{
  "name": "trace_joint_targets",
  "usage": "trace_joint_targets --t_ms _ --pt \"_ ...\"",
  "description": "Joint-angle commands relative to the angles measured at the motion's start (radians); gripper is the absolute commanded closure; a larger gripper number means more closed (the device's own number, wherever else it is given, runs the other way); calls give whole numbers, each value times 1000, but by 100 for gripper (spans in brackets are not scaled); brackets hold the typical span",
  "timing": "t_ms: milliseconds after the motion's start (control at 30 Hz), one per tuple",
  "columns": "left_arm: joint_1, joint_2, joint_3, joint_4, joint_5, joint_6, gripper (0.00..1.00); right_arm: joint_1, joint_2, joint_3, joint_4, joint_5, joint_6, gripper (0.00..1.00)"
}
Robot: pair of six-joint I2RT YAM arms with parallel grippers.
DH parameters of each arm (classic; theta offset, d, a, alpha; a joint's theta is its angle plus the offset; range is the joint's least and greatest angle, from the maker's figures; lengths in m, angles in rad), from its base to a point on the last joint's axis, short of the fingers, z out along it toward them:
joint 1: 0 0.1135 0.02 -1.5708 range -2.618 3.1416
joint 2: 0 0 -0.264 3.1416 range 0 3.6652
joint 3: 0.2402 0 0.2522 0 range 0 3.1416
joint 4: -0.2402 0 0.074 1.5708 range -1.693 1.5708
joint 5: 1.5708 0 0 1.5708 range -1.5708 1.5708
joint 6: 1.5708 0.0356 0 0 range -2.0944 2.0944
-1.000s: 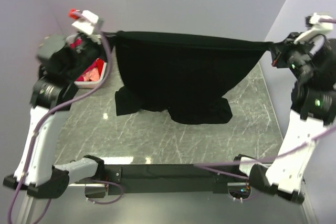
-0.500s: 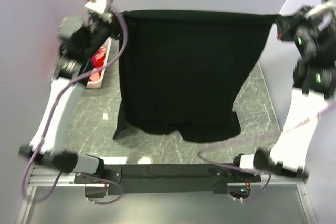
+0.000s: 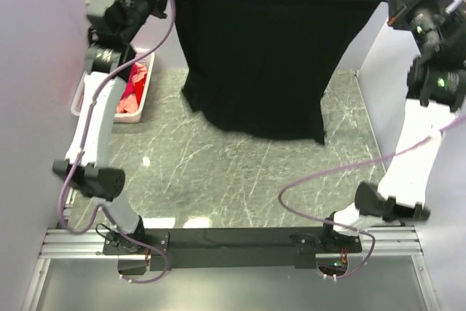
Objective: Fold and stack the t-shirts
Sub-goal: Flatten the tshirt out
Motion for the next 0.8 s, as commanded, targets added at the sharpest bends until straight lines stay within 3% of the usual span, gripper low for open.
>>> trace_joint_targets --t_ms 0,233,433,600,767 --pt "98 -174 -32 155 -174 17 100 -56 -168 -35 198 222 -74 100" --pt "104 -481 -288 143 -171 -11 100 -54 -429 -227 235 195 -120 100" --pt "104 -627 -318 59 -216 -20 100 -56 -601 -289 203 189 -168 100" --pt "104 -638 -275 45 -275 9 100 -54 -642 -240 145 155 -179 100" --pt "104 -596 -318 34 -251 31 99 -54 -613 -302 97 115 -176 100"
